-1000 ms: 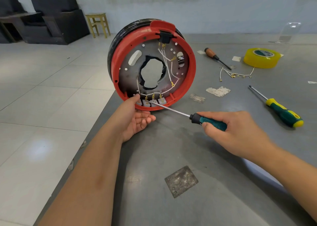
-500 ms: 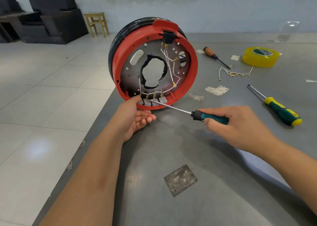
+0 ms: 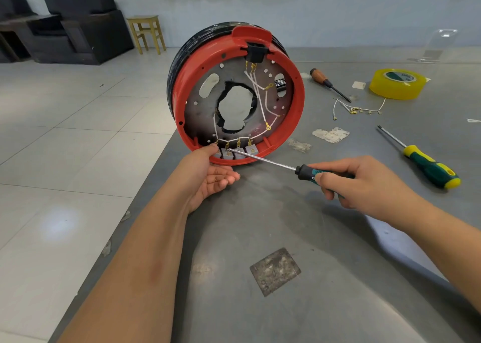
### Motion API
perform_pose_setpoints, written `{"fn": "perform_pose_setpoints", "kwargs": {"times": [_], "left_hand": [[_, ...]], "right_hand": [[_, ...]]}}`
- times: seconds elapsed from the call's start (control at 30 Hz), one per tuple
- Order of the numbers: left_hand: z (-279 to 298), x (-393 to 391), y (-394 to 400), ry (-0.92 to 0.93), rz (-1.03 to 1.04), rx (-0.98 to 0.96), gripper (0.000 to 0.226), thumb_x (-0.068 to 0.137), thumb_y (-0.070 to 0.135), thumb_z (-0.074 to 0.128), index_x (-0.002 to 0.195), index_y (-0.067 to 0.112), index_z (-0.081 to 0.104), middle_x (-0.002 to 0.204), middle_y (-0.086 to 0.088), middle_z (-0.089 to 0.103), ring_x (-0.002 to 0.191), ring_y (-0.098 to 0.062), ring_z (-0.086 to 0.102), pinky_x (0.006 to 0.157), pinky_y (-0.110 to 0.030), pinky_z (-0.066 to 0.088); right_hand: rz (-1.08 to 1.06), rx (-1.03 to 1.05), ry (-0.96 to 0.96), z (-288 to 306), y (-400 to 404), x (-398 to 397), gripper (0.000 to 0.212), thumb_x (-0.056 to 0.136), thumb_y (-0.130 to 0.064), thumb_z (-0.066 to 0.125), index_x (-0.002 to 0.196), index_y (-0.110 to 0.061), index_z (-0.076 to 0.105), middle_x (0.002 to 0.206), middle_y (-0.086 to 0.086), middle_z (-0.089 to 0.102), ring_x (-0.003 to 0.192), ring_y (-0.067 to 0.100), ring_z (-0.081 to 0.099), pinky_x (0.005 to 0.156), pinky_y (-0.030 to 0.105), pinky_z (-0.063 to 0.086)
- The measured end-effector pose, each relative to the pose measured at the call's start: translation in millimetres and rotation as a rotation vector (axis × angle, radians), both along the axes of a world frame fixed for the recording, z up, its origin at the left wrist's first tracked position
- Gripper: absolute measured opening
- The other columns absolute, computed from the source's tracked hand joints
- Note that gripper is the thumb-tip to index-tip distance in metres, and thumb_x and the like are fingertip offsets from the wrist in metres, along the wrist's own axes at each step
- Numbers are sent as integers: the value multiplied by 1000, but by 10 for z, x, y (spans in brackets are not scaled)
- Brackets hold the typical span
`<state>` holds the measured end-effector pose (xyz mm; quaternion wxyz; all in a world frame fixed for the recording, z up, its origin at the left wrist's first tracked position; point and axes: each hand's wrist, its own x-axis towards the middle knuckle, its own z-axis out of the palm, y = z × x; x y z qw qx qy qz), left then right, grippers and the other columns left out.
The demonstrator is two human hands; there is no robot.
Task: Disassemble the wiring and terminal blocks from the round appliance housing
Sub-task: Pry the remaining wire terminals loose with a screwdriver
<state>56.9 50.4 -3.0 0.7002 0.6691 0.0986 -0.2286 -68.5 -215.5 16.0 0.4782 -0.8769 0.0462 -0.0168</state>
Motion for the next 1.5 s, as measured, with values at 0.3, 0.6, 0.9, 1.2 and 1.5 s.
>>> {"fn": "perform_pose_setpoints", "kwargs": {"times": [0.3,0.6,0.9,1.2,1.5], "left_hand": [[17,-25,-2,-3,16,-5,56,110,39,45,112,-14,63,81,-25,77,54,-21,74,43,-22,54],[27,-34,3,-39,23,-20,45,111,34,44,139,-1,53,82,-27,77,62,-25,77,47,-23,56],[3,-14,35,-35,28,-75,45,111,33,45,134,-4,55,87,-29,76,71,-29,79,51,-25,59],[9,-17,37,-20,48,-95,40,110,32,45,126,-3,59,85,-27,77,72,-29,79,51,-25,59],[8,-16,35,-2,80,-123,40,111,32,45,120,-4,61,84,-26,77,71,-29,79,50,-25,58]], "right_hand": [[19,-371,-219,-95,25,-80,32,92,-34,61,112,-59,68,68,-38,61,54,2,53,45,9,35],[40,-603,-348,-163,0,-89,44,90,-42,55,132,-36,68,78,-14,64,66,7,57,56,20,44],[97,-891,-585,-165,-14,-100,42,97,-37,50,133,-25,68,80,-4,65,54,23,55,42,30,44],[122,-992,-633,-198,-5,-89,44,101,-37,42,135,-22,67,82,1,65,52,31,56,40,31,44],[193,-1072,-614,-193,15,-106,48,101,-35,42,142,-18,60,89,7,64,54,32,57,40,35,47]]}}
